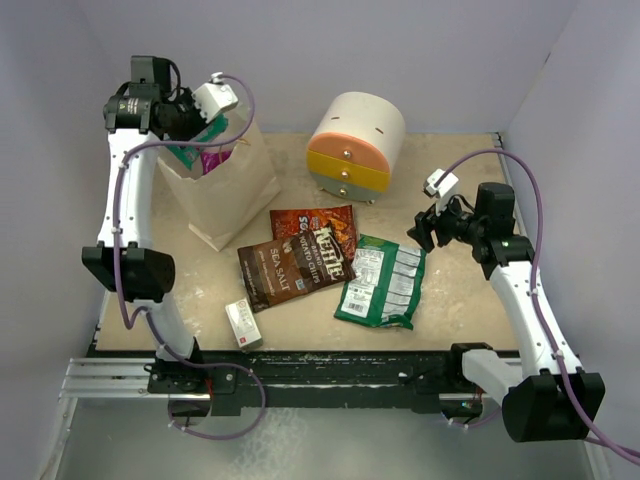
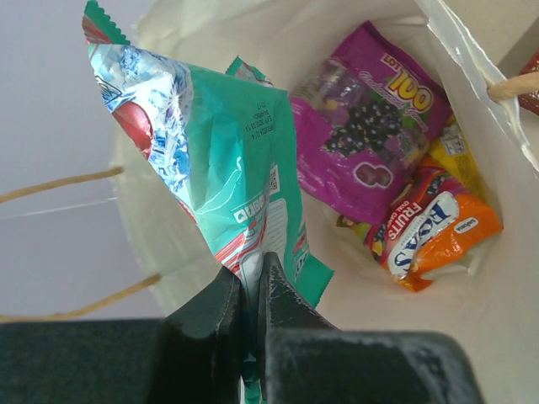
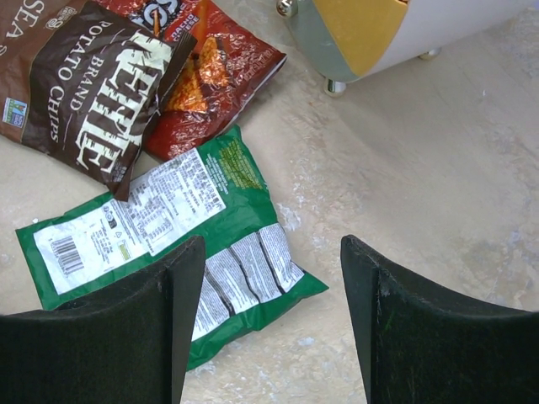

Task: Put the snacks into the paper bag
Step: Place the snack in the paper bag.

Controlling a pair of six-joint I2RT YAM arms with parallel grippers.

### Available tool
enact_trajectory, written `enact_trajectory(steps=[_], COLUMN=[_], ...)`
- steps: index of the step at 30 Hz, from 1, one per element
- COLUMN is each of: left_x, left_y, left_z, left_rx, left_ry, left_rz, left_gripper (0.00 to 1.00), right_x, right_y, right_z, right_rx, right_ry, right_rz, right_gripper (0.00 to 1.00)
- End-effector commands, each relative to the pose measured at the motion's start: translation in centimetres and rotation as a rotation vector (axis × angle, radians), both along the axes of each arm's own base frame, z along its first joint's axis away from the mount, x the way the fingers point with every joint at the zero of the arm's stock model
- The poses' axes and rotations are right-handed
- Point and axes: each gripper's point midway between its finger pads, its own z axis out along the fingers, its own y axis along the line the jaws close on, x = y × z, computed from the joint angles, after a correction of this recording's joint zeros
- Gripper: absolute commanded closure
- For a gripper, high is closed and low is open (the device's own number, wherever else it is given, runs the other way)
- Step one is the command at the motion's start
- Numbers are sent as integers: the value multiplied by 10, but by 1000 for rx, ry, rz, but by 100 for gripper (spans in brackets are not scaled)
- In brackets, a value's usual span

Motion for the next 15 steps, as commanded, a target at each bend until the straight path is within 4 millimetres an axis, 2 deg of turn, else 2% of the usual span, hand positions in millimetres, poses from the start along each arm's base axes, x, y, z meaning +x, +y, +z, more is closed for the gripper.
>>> enact_trajectory(steps=[1,8,15], left_x=[10,19,21], left_y=[-5,-8,-3], left_z=[-4,-48,-74], left_rx=[-17,-40,-30], left_ry=[-2,92,147], left_rz=[-45,-42,-17], left_gripper=[96,93,86], right_x=[6,7,8], right_y=[-4,-6,-7], right_z=[3,2,2], right_rx=[-18,-23,-26], right_ry=[-36,-37,-41], right_rz=[-10,-16,-22], right_gripper=[32,32,32])
